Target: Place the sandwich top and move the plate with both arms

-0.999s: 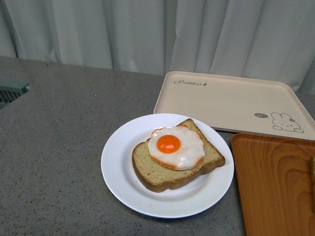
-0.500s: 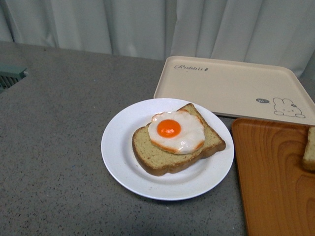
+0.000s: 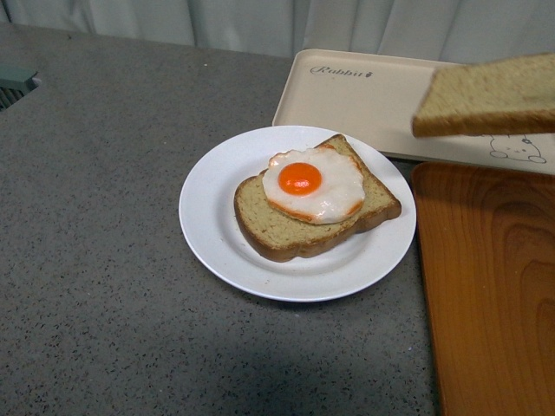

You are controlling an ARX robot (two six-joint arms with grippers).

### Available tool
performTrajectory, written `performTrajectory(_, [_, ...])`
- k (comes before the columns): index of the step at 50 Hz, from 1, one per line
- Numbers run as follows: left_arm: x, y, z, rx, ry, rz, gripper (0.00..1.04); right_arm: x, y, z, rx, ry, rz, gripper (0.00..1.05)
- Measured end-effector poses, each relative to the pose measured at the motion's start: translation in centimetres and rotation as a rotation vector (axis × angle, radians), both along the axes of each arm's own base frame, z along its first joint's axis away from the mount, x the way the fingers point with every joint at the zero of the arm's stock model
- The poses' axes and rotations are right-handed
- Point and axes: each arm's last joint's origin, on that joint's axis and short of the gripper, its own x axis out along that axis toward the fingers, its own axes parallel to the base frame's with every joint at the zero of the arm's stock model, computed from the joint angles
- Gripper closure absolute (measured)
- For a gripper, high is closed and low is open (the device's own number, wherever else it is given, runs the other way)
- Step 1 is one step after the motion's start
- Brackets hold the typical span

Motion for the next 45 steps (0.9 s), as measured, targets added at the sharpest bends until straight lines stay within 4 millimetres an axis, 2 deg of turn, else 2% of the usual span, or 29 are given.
performTrajectory(10, [0.0,0.0,0.0,0.0,0.0,0.0,0.06,2.6,6.3,-1.0,0.048,-0.017,0.139,1.01])
performTrajectory(19, [0.0,0.0,0.0,0.0,0.0,0.0,0.06,4.1,9.5,-1.8,0.059,-0.002,0.207,1.01])
performTrajectory(30, [0.0,0.0,0.0,0.0,0.0,0.0,0.06,4.2,13.3,-2.2,0.067,-0.004,0.303,1.01])
performTrajectory(37, [0.0,0.0,0.0,0.0,0.0,0.0,0.06,3.6,15.1,-4.3,0.049,0.053,0.35,1.01])
performTrajectory(45, [0.0,0.0,0.0,0.0,0.0,0.0,0.06,3.2,14.6,-6.1,0.022,0.109,0.322,1.01])
